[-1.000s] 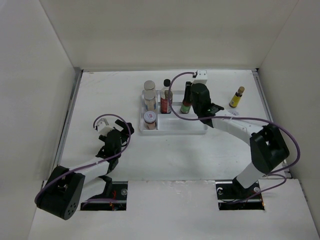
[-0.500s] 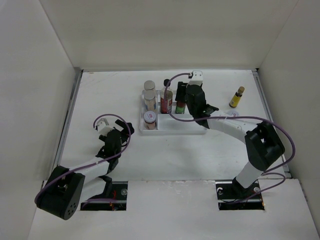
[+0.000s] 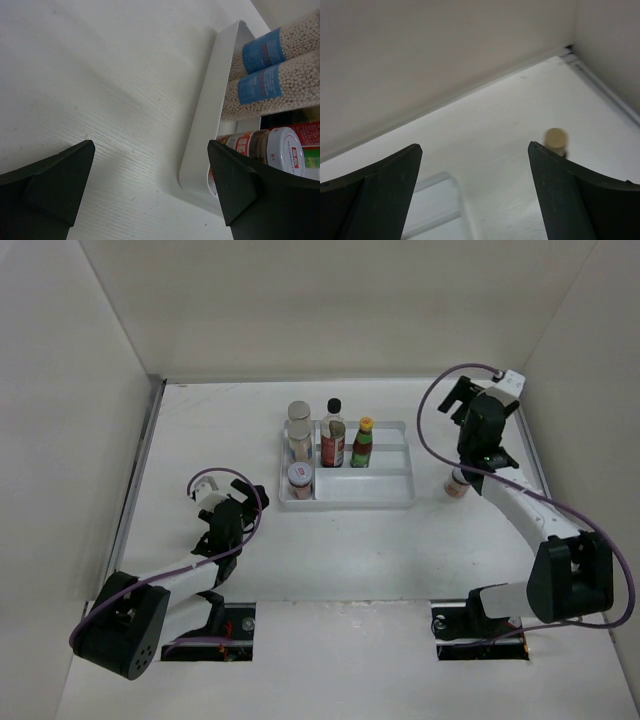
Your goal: Organize the condiment bottles
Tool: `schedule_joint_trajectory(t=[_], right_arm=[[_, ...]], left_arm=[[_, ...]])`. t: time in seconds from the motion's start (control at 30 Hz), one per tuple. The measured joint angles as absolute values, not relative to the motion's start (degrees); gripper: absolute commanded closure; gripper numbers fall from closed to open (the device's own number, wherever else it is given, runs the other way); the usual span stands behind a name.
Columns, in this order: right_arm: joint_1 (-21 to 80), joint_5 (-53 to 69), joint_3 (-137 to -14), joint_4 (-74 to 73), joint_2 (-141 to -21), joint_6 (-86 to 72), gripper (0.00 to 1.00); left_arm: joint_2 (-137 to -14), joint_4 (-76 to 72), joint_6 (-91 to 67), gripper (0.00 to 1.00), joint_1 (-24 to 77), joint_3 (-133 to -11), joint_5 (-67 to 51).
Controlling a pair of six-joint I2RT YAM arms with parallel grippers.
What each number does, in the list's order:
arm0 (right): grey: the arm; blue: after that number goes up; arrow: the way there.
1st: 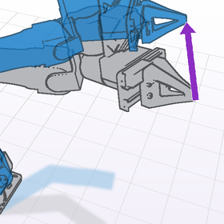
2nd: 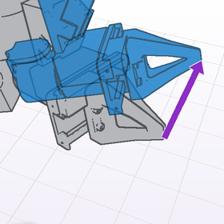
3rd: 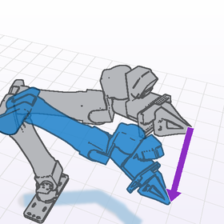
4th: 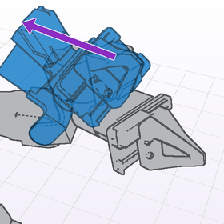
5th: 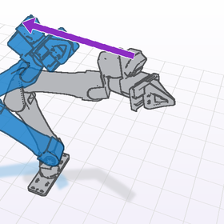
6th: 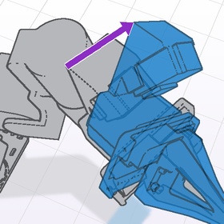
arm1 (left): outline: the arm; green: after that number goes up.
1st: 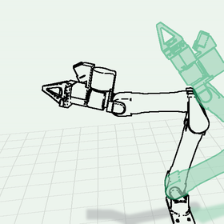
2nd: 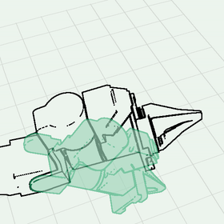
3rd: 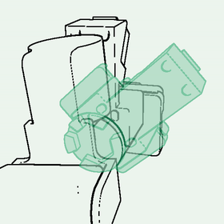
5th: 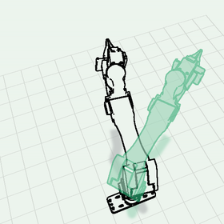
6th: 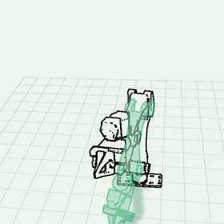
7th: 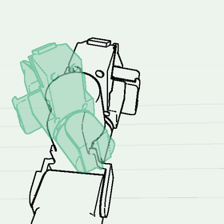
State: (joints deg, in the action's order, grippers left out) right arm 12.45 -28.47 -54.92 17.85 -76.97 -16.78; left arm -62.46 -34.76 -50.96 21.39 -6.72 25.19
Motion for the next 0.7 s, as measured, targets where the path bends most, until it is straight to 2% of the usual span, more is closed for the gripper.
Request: schedule_joint_trajectory(t=[0.13,0.3,0.43,0.7], right_arm=[[5.0,-29.4,-55.3,15.1,-80.6,-16.8,0.04],[1.3,-29.3,-57.2,12.1,-87.5,-16.8,0.06],[-0.1,-28.4,-58.7,11.4,-91.9,-16.7,0.26],[-1.9,-26.3,-61.9,11.2,-96.5,-16.7,0.55]], left_arm=[[-62.5,-34.9,-51.0,0.0,21.4,-6.7,25.1],[-63.3,-35.0,-51.0,0.0,21.4,-6.7,25.0],[-64.4,-35.5,-51.1,0.0,21.4,-6.7,24.9],[-65.4,-36.1,-51.1,0.0,21.3,-6.7,24.7]])
